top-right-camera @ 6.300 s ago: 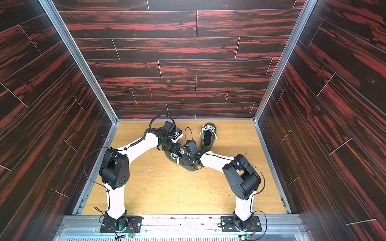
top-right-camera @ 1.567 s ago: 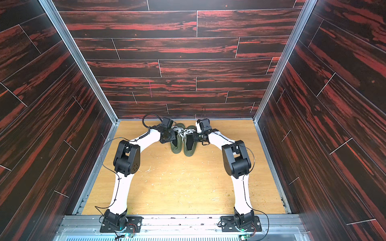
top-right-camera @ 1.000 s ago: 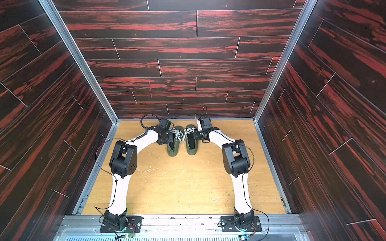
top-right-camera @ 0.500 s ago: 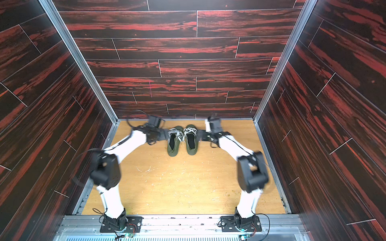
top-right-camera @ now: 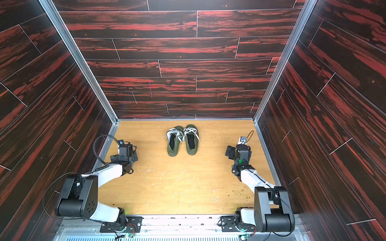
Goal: Insert the insole into the shoe
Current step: Reset both arms
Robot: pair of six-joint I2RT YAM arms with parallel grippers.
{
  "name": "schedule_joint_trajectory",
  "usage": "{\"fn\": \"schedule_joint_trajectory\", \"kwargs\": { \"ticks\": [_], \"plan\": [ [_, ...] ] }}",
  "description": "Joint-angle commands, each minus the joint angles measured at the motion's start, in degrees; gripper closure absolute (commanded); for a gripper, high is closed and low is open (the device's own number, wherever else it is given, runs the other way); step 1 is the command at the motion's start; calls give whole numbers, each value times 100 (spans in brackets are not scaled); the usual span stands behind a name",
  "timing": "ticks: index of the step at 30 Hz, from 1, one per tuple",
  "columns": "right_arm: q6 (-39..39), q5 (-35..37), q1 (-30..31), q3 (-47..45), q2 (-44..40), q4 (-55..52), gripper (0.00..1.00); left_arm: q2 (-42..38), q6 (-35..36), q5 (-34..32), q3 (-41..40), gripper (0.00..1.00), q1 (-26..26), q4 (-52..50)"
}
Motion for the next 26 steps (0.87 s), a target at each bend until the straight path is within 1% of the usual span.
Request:
{"fn": "schedule_joint_trajectory", "kwargs": {
  "ticks": [1, 2, 3, 4, 5, 6, 7, 9, 10, 11, 12, 13, 14, 16, 17, 18, 19, 20, 21, 26],
  "plan": [
    [-300, 179, -337, -471, -248, 1061, 2, -47, 215, 183, -341, 0, 195, 1426],
    [-265, 60, -466, -622, -229, 1282, 2, -117, 202, 286, -419, 0, 220, 1570],
    [-205, -142, -628, -757, -148, 1539, 2, -135, 11, 431, -557, 0, 293, 1928],
    [-224, -429, -748, -942, -29, 1950, 3, -37, -32, 465, -637, 0, 329, 2123],
    [-295, -560, -795, -1098, 105, 2420, 3, 119, 11, 485, -715, 0, 325, 2436],
    [-397, -578, -809, -1217, 231, 2863, 4, 247, 228, 780, -882, 0, 303, 3017],
    [-385, -1005, -918, -1151, 284, 2755, 4, 271, 314, 930, -987, 0, 303, 3243],
    [-387, -1614, -992, -925, 496, 2649, 2, 159, 285, 1143, -1046, 0, 303, 2991],
    [-371, -1969, -987, -925, 597, 2920, 2, 277, 319, 1124, -1172, 0, 303, 3372],
    [-437, -2354, -982, -1048, 768, 3454, 2, 395, 338, 1139, -1282, 0, 304, 3774],
    [-488, -2410, -976, -1042, 922, 3486, 2, 495, 378, 1142, -1363, 0, 303, 4102],
    [-427, -2289, -978, -1076, 1135, 3734, 2, 517, 386, 1150, -1369, 0, 303, 4150],
    [-340, -2266, -991, -1196, 1458, 4340, 2, 455, 371, 1159, -1352, 0, 303, 4016],
    [-444, -2379, -1002, -1211, 1346, 4072, 2, 271, 344, 1164, -1211, 0, 303, 3423],
    [-423, -2496, -997, -1203, 1478, 4296, 2, 262, 335, 1160, -1224, 0, 303, 3433],
    [-475, -2476, -1003, -1163, 1425, 4072, 2, 321, 349, 1147, -1247, 0, 303, 3601],
    [-491, -2467, -988, -1148, 1413, 4071, 1, 326, 349, 1167, -1271, 0, 303, 3639],
    [-467, -2481, -987, -1170, 1457, 4196, 2, 304, 362, 1199, -1232, 0, 302, 3527],
    [-509, -2451, -982, -1147, 1413, 4053, 2, 259, 357, 1220, -1219, 0, 303, 3435],
    [-505, -2359, -943, -1133, 1438, 4071, 2, 310, 351, 1213, -1175, 0, 303, 3400]
  ]
}}
